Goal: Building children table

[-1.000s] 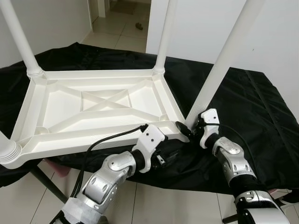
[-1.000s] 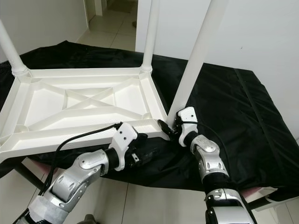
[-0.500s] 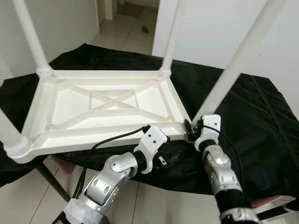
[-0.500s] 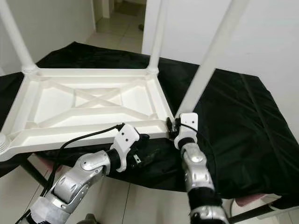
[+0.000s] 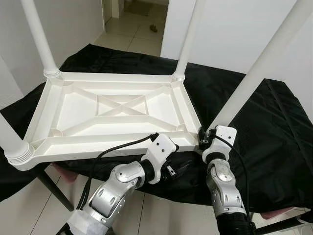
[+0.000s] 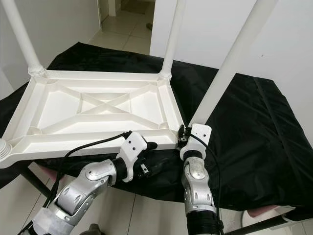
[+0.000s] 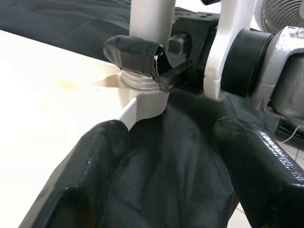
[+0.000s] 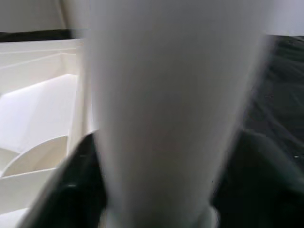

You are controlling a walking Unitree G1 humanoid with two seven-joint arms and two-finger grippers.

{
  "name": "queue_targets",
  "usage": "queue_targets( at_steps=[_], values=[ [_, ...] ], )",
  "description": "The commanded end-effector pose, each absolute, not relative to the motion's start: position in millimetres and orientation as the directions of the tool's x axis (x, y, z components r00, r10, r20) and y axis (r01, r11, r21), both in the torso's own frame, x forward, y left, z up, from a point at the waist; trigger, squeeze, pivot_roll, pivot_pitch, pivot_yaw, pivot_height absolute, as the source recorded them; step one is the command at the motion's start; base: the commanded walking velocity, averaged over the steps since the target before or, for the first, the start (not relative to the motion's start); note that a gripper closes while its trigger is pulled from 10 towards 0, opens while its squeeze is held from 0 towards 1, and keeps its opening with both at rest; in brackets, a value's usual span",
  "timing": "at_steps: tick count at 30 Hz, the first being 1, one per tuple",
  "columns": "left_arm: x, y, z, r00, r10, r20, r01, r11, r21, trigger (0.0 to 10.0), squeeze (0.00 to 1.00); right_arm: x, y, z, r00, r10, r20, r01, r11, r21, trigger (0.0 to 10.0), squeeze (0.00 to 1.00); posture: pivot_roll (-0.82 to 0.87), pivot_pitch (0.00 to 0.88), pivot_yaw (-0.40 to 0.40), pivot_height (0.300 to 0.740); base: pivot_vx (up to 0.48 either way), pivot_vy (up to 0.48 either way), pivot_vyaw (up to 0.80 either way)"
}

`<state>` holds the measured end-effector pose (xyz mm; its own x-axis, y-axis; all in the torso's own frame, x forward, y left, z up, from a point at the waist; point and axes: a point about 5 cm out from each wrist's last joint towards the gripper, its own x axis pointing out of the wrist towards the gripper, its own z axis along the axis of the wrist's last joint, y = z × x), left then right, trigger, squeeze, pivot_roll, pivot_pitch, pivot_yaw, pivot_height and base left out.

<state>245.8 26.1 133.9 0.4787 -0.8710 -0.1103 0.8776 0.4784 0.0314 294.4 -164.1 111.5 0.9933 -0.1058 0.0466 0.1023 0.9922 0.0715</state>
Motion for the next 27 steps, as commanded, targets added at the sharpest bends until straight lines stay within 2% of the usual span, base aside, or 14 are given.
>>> queue_targets(
  at_steps=[1,2,5,6,7,8,9,12,13,16,22,27],
  values=[
    [242,22,135,0.443,-0.891,-0.104,0.897,0.442,0.033,10.0,0.00,295,-168,115,0.998,-0.034,0.055,0.029,0.996,0.081,10.0,1.00,0.04,0.000,-0.083,0.740,0.000,0.000,0.00],
    [242,23,135,0.441,-0.891,-0.105,0.897,0.440,0.034,10.0,0.00,298,-170,119,0.998,0.036,0.061,-0.040,0.997,0.062,10.0,1.00,0.04,0.000,-0.082,0.740,0.000,0.000,0.00],
    [242,23,136,0.441,-0.892,-0.105,0.898,0.440,0.035,10.0,0.00,299,-172,120,0.995,0.076,0.059,-0.079,0.996,0.047,10.0,1.00,0.04,0.000,-0.082,0.740,0.000,0.000,0.00],
    [242,23,136,0.441,-0.891,-0.104,0.897,0.440,0.036,10.0,0.00,302,-174,122,0.988,0.144,0.054,-0.145,0.989,0.020,10.0,0.26,0.04,0.000,-0.081,0.740,0.000,0.000,0.00],
    [242,23,136,0.441,-0.891,-0.104,0.897,0.440,0.036,10.0,0.00,302,-174,122,0.988,0.144,0.054,-0.145,0.989,0.020,10.0,0.26,0.04,0.000,-0.081,0.740,0.000,0.000,0.00],
    [243,23,137,0.443,-0.891,-0.104,0.897,0.441,0.037,10.0,0.00,305,-176,123,0.973,0.228,0.047,-0.228,0.974,-0.005,10.0,0.00,0.05,0.000,-0.083,0.740,0.000,0.000,0.00],
    [243,23,137,0.443,-0.891,-0.104,0.897,0.441,0.037,10.0,0.00,305,-176,123,0.973,0.228,0.047,-0.228,0.974,-0.005,10.0,0.00,0.05,0.000,-0.083,0.740,0.000,0.000,0.00],
    [244,25,138,0.457,-0.884,-0.101,0.890,0.455,0.039,10.0,0.00,309,-171,124,0.860,0.510,0.001,-0.510,0.860,-0.039,10.0,0.00,0.06,0.003,-0.082,0.740,0.000,0.000,0.00],
    [244,25,138,0.457,-0.884,-0.101,0.890,0.455,0.039,10.0,0.00,309,-171,124,0.860,0.510,0.001,-0.510,0.860,-0.039,10.0,0.00,0.06,0.003,-0.082,0.740,0.000,0.000,0.00],
    [247,28,139,0.468,-0.878,-0.102,0.883,0.467,0.043,10.0,0.00,311,-164,124,0.768,0.639,-0.035,-0.640,0.767,-0.046,10.0,0.00,0.07,0.008,-0.070,0.740,0.000,0.000,0.00],
    [252,32,142,0.479,-0.872,-0.102,0.878,0.476,0.055,10.0,0.00,316,-158,124,0.691,0.720,-0.066,-0.723,0.688,-0.064,10.0,0.00,0.08,0.009,-0.052,0.740,0.000,0.000,0.00],
    [254,33,144,0.480,-0.871,-0.101,0.877,0.476,0.063,10.0,0.00,319,-159,124,0.665,0.742,-0.087,-0.747,0.661,-0.073,10.0,0.00,0.09,0.005,-0.049,0.740,0.000,0.000,0.00]
  ],
)
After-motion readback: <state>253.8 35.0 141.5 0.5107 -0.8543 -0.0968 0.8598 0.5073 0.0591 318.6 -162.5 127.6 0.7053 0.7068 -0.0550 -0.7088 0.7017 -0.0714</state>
